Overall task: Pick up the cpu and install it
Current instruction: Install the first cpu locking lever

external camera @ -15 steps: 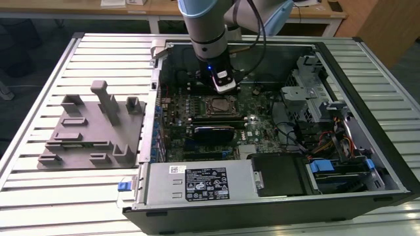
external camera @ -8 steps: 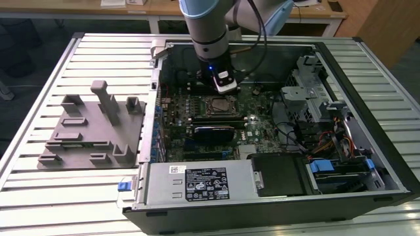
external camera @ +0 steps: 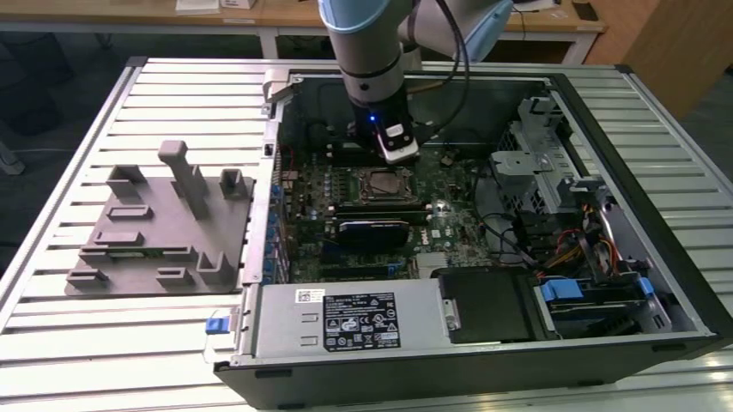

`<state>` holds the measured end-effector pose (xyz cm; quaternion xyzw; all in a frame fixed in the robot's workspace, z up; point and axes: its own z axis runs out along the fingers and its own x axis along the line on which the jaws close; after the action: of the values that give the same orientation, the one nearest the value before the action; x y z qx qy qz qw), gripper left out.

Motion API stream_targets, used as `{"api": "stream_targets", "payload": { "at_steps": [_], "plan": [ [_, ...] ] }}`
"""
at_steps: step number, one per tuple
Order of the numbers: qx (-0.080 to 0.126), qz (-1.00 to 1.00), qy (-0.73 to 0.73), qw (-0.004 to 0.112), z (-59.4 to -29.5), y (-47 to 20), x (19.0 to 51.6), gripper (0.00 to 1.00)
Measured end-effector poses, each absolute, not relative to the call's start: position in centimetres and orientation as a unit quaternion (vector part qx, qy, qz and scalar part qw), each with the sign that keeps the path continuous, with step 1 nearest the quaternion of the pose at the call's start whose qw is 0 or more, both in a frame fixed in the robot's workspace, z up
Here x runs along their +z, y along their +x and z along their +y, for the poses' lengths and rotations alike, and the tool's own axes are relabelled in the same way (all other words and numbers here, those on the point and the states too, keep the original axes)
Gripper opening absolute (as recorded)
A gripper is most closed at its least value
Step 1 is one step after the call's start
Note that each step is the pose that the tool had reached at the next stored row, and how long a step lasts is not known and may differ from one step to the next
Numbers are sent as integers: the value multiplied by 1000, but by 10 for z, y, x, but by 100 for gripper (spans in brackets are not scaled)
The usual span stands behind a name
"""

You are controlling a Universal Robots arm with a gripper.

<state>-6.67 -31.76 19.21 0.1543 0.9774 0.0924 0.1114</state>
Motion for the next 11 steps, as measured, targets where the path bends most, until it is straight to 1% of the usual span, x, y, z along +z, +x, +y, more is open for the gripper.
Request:
{"api": "stream_targets", "payload": {
  "at_steps": [5,11],
  "plan": [
    [95,977,155,111,-318,-67,202,11],
    [95,977,155,111,-318,-67,202,11]
  ]
}}
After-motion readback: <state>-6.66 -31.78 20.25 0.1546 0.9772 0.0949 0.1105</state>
